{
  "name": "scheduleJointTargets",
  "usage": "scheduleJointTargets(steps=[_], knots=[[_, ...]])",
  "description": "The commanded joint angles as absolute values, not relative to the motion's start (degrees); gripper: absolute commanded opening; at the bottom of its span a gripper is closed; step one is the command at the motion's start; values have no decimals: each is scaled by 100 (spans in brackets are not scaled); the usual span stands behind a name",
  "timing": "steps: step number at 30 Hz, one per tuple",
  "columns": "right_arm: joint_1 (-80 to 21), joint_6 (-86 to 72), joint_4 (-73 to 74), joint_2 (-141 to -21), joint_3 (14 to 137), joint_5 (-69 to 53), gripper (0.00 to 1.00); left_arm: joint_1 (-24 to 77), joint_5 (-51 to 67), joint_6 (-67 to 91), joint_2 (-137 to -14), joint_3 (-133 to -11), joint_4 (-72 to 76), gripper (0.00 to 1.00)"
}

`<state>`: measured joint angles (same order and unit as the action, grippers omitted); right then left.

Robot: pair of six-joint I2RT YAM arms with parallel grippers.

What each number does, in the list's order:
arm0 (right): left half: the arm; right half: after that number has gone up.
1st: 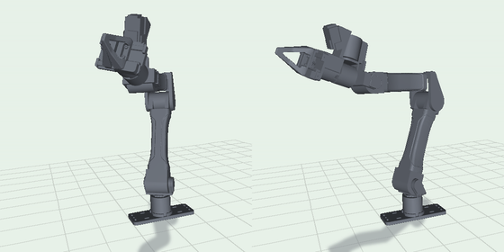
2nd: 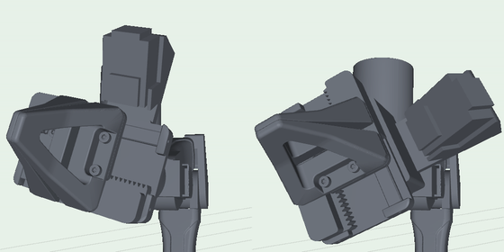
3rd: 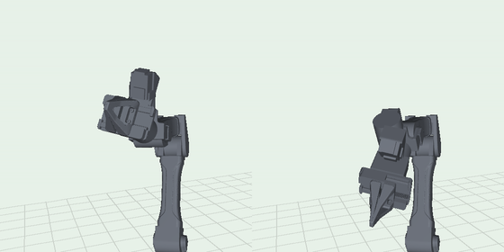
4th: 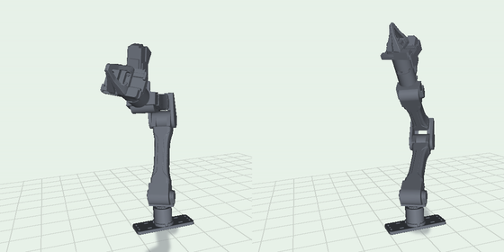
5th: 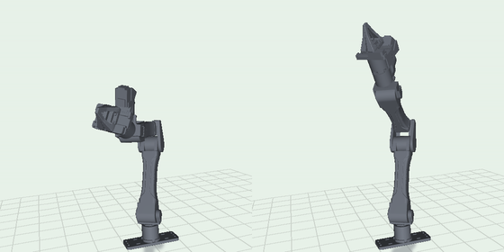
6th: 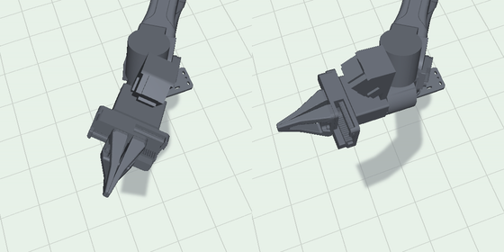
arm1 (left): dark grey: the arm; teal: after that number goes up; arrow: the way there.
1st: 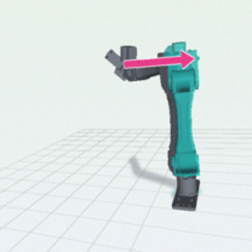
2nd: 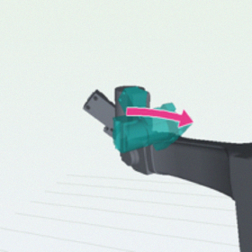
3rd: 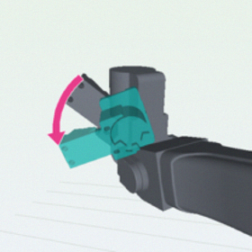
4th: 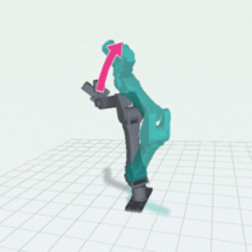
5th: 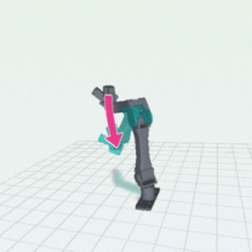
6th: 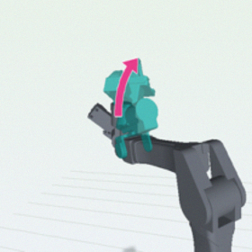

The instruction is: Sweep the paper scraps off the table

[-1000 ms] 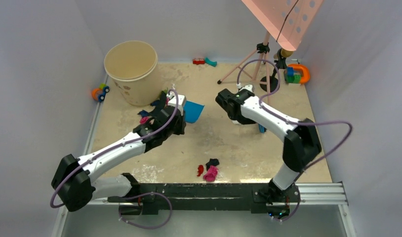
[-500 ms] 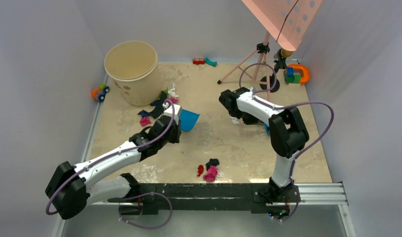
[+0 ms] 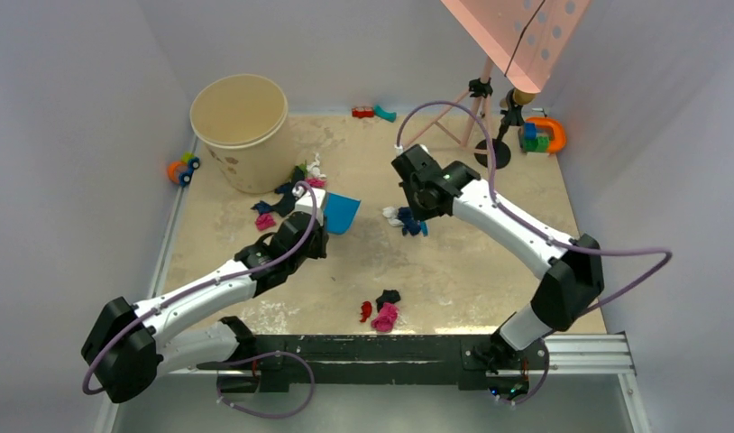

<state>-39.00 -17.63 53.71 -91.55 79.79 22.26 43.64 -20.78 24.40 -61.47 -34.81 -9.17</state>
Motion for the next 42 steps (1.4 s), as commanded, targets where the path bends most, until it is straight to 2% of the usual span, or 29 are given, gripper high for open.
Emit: scheduleJointTargets(steps=[1, 3, 6, 12, 14, 19, 24, 29, 36, 42], knots=[[-3865, -1713, 5569, -8714, 8609, 1727, 0, 4377, -2183, 2347, -5996, -3462, -588, 0], [-3868, -1733, 5704, -8637, 8749, 1673, 0, 4377, -2186, 2338, -5975, -3465, -586, 0], [-3915, -1617, 5434, -8275, 8530, 818, 0, 4382, -2297, 2351, -5907, -3452, -616, 0], [-4219, -1054, 4396, -7366, 7357, -2424, 0, 4379, -2849, 2514, -5552, -3329, -767, 0], [-4401, -1024, 4245, -7182, 7058, -3044, 0, 4378, -3024, 2575, -5402, -3270, -807, 0], [-4837, -1091, 4132, -6883, 6460, -3383, 0, 4377, -3438, 2720, -5061, -3145, -949, 0], [-5380, -1222, 4062, -6878, 6054, -3351, 0, 4377, -3935, 2939, -4897, -3154, -1257, 0], [-5767, -1283, 4232, -7413, 6013, -2809, 0, 4377, -3985, 2988, -4903, -3201, -1362, 0], [-5782, -1302, 5010, -8573, 6594, -1261, 0, 4379, -3916, 2945, -4944, -3212, -1340, 0], [-5774, -1423, 5746, -9035, 7469, 449, 0, 4378, -3885, 2916, -5003, -3254, -1353, 0]])
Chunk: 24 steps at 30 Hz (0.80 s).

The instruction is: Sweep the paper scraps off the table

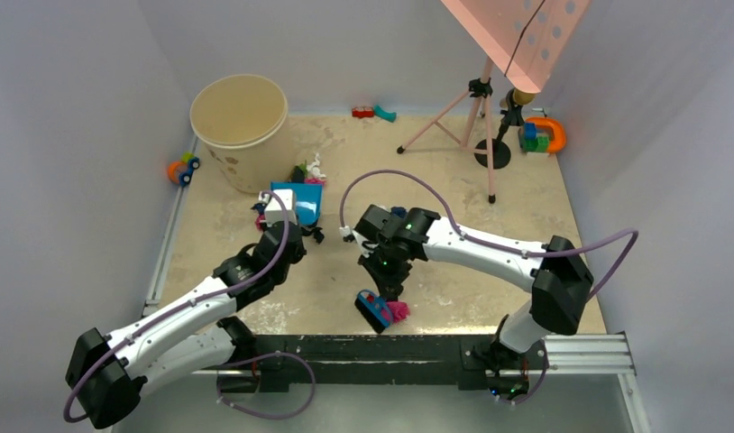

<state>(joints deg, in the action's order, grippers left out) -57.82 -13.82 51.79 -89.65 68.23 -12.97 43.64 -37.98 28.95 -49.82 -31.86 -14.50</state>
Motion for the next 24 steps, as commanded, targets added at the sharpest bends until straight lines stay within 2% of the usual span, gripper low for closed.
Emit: scheduleJointTargets(steps=[1, 6, 12, 16, 24], knots=[[-5774, -1424, 5861, -9083, 7629, 744, 0, 4377, -3886, 2918, -4994, -3254, -1353, 0], [-5774, -1325, 6089, -9177, 8325, 1836, 0, 4380, -3880, 2909, -4997, -3254, -1347, 0], [-5774, -1462, 6003, -8710, 8910, 2470, 0, 4378, -3882, 2909, -4977, -3253, -1354, 0], [-5774, -1700, 6012, -8156, 8781, 2031, 0, 4378, -3838, 2891, -4960, -3252, -1347, 0], [-5774, -2405, 6135, -7192, 7689, 47, 0, 4377, -3767, 2884, -4964, -3252, -1327, 0]])
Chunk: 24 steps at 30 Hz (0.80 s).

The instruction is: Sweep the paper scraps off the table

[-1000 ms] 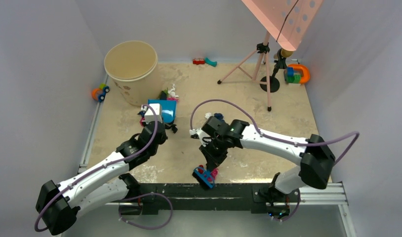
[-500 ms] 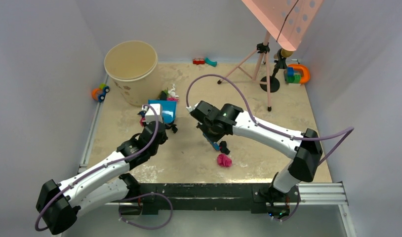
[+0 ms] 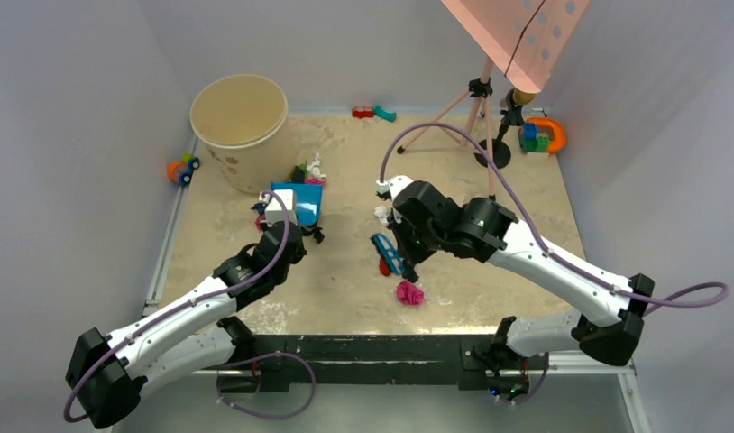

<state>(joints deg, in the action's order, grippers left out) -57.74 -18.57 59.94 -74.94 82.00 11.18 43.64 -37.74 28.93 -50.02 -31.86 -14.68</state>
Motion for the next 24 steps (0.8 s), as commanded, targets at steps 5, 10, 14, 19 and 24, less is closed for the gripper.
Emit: scheduleJointTargets(steps=[5, 10, 14, 19, 24], knots=[[-5774, -3308, 6015, -6391, 6643, -283, 0, 4378, -3749, 2883, -4959, -3252, -1328, 0], [-5774, -3981, 6167, -5538, 5774, -355, 0, 4378, -3684, 2881, -4949, -3253, -1322, 0], [-5774, -4284, 6225, -5191, 5398, -173, 0, 4377, -3642, 2874, -4947, -3246, -1301, 0], [-5774, -4412, 5931, -5555, 5302, 180, 0, 4381, -3607, 2872, -4951, -3234, -1292, 0], [-5774, -4568, 5869, -6485, 5540, 1372, 0, 4378, -3618, 2861, -4948, -3235, -1292, 0]])
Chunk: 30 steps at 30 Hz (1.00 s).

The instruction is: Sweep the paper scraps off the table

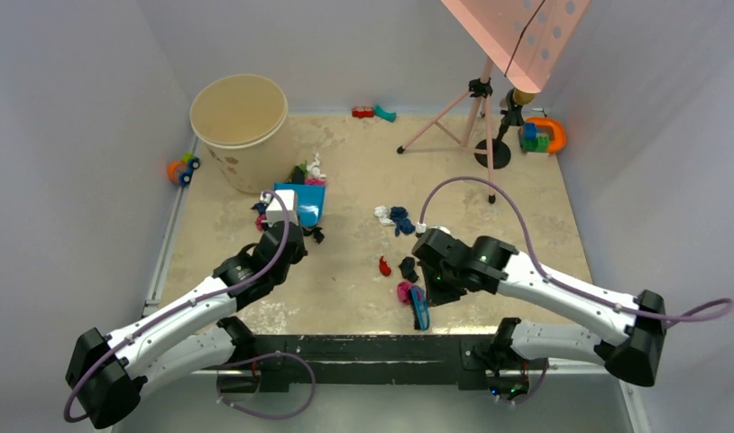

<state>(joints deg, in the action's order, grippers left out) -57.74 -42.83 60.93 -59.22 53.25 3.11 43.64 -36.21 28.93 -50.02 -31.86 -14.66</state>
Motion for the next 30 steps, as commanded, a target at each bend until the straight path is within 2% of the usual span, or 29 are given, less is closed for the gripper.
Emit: scheduleJointTargets(steps=[1, 8, 14, 18, 24, 30], knots=[[-5763, -4575, 5803, -6708, 5649, 1695, 0, 4377, -3613, 2865, -4941, -3234, -1292, 0], [-5212, -3897, 4965, -7754, 6595, 2128, 0, 4379, -3573, 2862, -4962, -3228, -1266, 0], [-4870, -3418, 5302, -8248, 7725, 2652, 0, 4377, -3629, 2855, -4966, -3227, -1270, 0], [-4869, -3066, 5416, -7974, 8043, 2101, 0, 4382, -3643, 2856, -4951, -3228, -1277, 0], [-5027, -2378, 4874, -7465, 7467, -35, 0, 4377, -3622, 2864, -4913, -3227, -1286, 0], [-5317, -2234, 5002, -8001, 7331, -294, 0, 4378, -3595, 2863, -4896, -3229, -1296, 0]])
